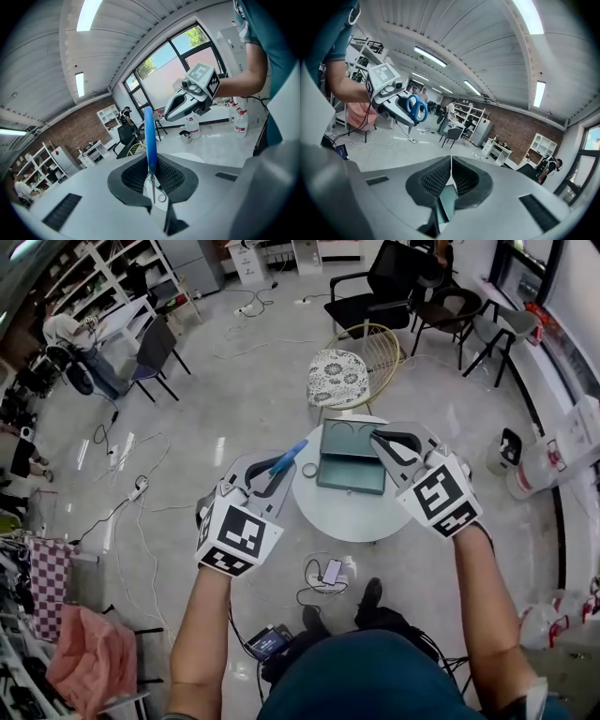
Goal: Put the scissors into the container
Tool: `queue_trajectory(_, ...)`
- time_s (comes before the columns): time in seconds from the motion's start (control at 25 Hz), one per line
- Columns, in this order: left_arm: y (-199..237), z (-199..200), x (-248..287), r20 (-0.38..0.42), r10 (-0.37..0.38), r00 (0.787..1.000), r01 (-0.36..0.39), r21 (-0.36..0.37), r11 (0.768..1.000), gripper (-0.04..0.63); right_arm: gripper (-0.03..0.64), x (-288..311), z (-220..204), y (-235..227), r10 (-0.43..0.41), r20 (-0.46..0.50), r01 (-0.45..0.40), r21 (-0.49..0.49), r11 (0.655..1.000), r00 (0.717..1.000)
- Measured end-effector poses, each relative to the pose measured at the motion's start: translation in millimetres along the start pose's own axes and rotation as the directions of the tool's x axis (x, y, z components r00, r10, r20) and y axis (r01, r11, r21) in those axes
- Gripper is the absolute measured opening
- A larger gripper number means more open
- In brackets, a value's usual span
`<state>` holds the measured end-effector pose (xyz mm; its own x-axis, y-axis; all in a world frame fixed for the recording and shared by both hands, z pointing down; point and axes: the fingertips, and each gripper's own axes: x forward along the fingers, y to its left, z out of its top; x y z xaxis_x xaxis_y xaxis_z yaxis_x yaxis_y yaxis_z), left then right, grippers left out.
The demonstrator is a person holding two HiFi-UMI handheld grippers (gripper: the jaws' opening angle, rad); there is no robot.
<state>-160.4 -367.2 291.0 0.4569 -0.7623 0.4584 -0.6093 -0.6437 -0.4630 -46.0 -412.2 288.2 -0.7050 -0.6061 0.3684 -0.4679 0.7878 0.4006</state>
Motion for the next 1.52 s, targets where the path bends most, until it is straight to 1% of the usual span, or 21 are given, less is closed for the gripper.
queue_trajectory(0.2,7,21,36,-0.039,0.033,0.999,-0.033,-0.004,0.999,0.052,0.038,9,-18,-41,0.039,0.031,-0.039,-0.002,0.999,0.999)
queue_trajectory(0.4,12,32,59,-0.065,0.055,0.996,-0.056,-0.01,0.998,0.052,0.038,18,-27,-65,0.07,0.054,-0.07,-0.005,0.998,0.996)
queue_trajectory(0.52,16,30,70,-0.072,0.055,0.996,-0.056,-0.015,0.998,0.052,0.038,25,-31,-73,0.075,0.055,-0.075,-0.004,0.997,0.996)
queue_trajectory(0.68,29,18,78,-0.069,0.037,0.997,-0.039,-0.02,0.999,0.052,0.038,40,-31,-75,0.068,0.036,-0.068,0.002,0.998,0.997)
queue_trajectory(0.88,41,-7,83,-0.035,-0.013,0.999,0.012,-0.025,1.0,0.052,0.038,56,-34,-63,0.027,-0.016,-0.026,0.019,0.999,1.0)
queue_trajectory(1.04,45,-27,99,-0.013,-0.071,0.997,0.07,-0.012,0.997,0.052,0.038,64,-45,-58,-0.02,-0.064,0.023,0.047,0.999,0.998)
queue_trajectory(1.28,49,-54,124,0.0,-0.17,0.986,0.17,-0.002,0.986,0.052,0.038,79,-57,-47,-0.061,-0.139,0.073,0.08,0.994,0.988)
queue_trajectory(1.52,37,-88,156,-0.022,-0.233,0.972,0.233,-0.001,0.973,0.052,0.038,99,-90,-35,-0.066,-0.185,0.087,0.106,0.991,0.981)
